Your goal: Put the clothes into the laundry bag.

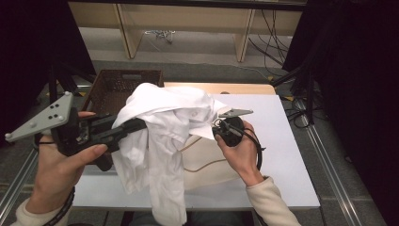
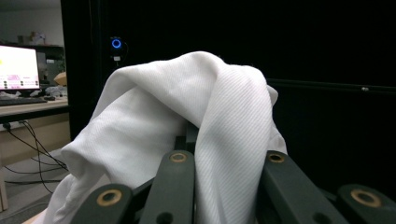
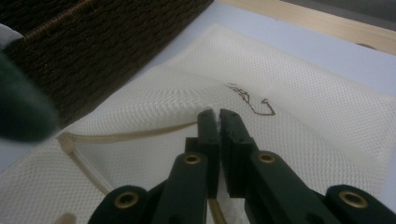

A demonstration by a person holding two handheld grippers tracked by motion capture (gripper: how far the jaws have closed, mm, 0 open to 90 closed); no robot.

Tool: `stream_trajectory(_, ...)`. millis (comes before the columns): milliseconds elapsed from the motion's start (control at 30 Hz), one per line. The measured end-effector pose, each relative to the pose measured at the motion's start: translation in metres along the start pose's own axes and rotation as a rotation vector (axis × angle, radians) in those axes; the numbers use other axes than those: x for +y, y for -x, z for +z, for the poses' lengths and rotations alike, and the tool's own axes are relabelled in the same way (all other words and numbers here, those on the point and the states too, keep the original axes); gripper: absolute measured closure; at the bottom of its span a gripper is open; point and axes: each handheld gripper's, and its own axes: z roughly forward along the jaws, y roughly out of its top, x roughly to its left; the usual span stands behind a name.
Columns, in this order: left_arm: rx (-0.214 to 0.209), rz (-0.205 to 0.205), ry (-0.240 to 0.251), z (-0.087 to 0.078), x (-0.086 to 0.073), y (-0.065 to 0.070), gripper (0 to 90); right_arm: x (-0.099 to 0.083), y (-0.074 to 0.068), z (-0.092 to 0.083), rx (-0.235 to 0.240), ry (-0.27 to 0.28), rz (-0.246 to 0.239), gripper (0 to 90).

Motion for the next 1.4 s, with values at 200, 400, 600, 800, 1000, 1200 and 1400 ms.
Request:
stream_trajectory(200, -0.023, -0.077, -0.05, 0.013, -0.025, -0.006, 80.6, 0.0, 0.001, 0.0, -0.001, 0.011, 0.0, 88.5)
stream_trajectory(400, -0.008, -0.125, -0.166, 0.024, -0.057, -0.012, 80.6, 0.001, 0.003, -0.001, 0.003, 0.01, 0.006, 88.5)
stream_trajectory(600, 0.044, -0.149, -0.294, 0.025, -0.088, -0.017, 80.5, 0.001, 0.003, -0.002, -0.014, 0.007, -0.004, 88.8)
stream_trajectory(800, 0.068, -0.152, -0.404, 0.033, -0.113, -0.016, 80.4, 0.002, 0.0, -0.002, -0.008, 0.001, -0.003, 88.8)
stream_trajectory(1000, 0.091, -0.169, -0.479, 0.052, -0.134, -0.014, 80.1, 0.001, -0.003, -0.001, 0.001, -0.003, 0.011, 88.7)
stream_trajectory(1200, 0.1, -0.188, -0.532, 0.073, -0.155, -0.017, 79.8, 0.001, -0.005, 0.001, 0.006, 0.0, -0.019, 88.8)
stream_trajectory(1400, 0.097, -0.186, -0.541, 0.089, -0.164, -0.021, 79.4, 0.001, -0.008, 0.002, 0.014, -0.002, -0.015, 88.8)
